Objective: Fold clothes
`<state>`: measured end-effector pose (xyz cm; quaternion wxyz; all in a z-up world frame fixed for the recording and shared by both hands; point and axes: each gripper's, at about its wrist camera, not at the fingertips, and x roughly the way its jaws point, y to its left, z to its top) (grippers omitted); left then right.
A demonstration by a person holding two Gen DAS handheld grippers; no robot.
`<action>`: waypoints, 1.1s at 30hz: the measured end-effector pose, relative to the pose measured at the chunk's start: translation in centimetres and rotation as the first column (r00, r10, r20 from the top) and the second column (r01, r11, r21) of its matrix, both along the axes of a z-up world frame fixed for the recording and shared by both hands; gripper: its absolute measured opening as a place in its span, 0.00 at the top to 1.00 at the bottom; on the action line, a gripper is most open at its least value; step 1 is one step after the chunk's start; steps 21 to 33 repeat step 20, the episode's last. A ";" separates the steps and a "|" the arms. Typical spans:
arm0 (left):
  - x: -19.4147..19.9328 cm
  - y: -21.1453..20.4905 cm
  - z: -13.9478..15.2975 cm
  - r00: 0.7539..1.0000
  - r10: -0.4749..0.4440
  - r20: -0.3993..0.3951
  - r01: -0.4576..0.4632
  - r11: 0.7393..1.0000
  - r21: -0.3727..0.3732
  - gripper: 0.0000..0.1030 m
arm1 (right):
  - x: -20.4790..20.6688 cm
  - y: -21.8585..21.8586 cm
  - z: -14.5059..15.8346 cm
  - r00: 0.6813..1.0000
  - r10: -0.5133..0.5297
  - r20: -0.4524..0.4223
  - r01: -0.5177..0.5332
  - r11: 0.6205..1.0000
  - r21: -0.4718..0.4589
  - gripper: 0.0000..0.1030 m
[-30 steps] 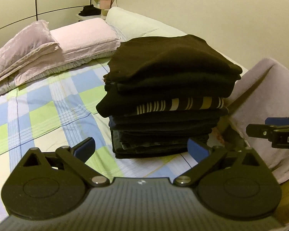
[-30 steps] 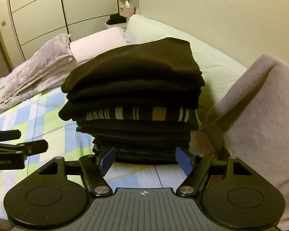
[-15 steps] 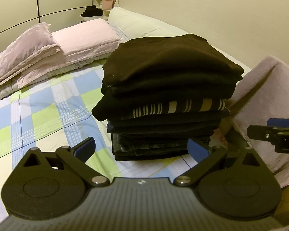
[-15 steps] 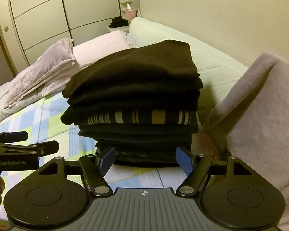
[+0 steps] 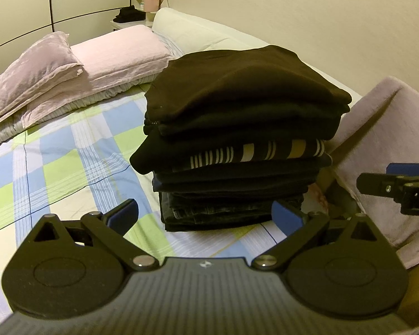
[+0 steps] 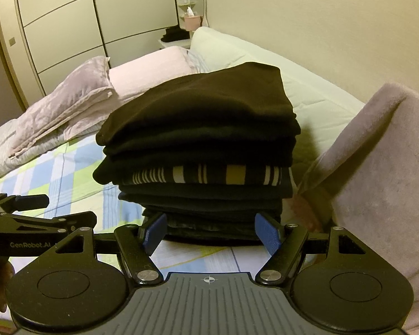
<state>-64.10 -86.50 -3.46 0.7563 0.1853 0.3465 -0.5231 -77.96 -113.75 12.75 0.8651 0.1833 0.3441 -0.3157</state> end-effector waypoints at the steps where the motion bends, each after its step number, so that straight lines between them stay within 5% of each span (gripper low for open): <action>1: 0.0 0.0 0.0 1.000 -0.001 0.000 0.001 1.000 0.000 0.02 | 0.0 0.0 0.0 1.000 0.000 0.000 0.000 1.000 -0.001 0.29; 33: 0.0 -0.2 -0.7 1.000 0.001 -0.015 -0.001 1.000 0.005 0.02 | 0.0 -0.1 -0.4 1.000 -0.002 -0.026 0.003 1.000 0.011 0.29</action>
